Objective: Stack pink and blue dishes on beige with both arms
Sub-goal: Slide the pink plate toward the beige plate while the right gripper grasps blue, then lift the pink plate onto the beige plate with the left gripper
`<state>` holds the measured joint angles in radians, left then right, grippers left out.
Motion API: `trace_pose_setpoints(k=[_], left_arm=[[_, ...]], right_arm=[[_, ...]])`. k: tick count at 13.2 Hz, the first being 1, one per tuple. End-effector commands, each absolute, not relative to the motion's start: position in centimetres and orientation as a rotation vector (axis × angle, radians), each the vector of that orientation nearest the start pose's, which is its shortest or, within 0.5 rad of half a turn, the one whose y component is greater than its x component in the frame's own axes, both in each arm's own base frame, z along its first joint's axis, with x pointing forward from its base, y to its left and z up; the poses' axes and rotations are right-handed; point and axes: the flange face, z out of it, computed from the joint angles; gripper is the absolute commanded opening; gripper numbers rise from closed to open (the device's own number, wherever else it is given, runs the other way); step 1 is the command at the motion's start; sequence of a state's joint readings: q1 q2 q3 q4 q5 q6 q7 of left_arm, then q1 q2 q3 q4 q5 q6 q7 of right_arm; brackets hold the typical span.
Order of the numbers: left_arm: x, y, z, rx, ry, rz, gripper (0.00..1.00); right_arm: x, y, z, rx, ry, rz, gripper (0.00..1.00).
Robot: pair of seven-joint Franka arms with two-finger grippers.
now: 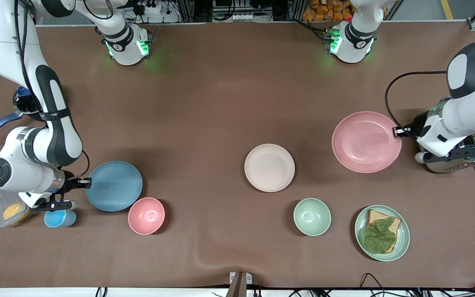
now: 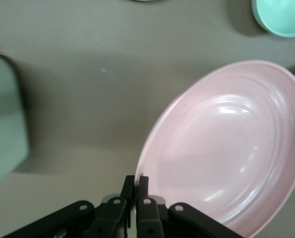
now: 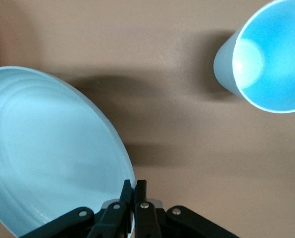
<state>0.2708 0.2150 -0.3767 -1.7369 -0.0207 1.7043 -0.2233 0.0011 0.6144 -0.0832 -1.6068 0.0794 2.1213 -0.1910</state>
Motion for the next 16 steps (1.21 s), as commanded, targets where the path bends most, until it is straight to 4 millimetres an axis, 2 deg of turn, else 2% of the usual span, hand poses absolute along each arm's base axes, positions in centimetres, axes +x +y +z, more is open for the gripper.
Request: trace_pose_setpoints(k=[1, 2, 3, 5, 7, 10, 11, 13, 16], left_arm=[[60.4, -8.4, 39.5, -3.255, -0.109, 0.498, 0.0], [60.0, -9.3, 38.5, -3.256, -0.106, 0.532, 0.0], [59.1, -11.9, 37.8, -3.246, -0.046, 0.552, 0.0], [57.7, -14.2, 36.8, -3.226, -0.028, 0.554, 0.0], [56.0, -16.8, 35.5, -3.217, 0.011, 0.569, 0.0], [53.5, -19.2, 33.5, -3.227, -0.005, 0.466, 0.0], [53.1, -20.6, 33.1, -3.239, -0.027, 0.432, 0.0], [52.5, -23.8, 32.3, -3.258, -0.094, 0.386, 0.0], [52.3, -25.6, 29.8, -3.284, -0.142, 0.36, 0.0]], right_arm=[[67.7, -4.4, 27.6, -3.087, -0.144, 0.141, 0.0], [67.7, -4.4, 27.7, -3.086, -0.163, 0.14, 0.0], [67.6, -4.5, 27.8, -3.082, -0.18, 0.149, 0.0], [67.2, -4.2, 27.9, -3.071, -0.197, 0.191, 0.0], [66.7, -3.6, 28.8, -3.054, -0.208, 0.243, 0.0], [65.8, -0.7, 31.3, -3.017, -0.273, 0.31, 0.0], [65.7, -0.1, 31.9, -3.015, -0.283, 0.308, 0.0], [65.5, 1.7, 33.1, -3.012, -0.309, 0.303, 0.0], [65.1, 4.4, 34.3, -2.976, -0.336, 0.302, 0.0]])
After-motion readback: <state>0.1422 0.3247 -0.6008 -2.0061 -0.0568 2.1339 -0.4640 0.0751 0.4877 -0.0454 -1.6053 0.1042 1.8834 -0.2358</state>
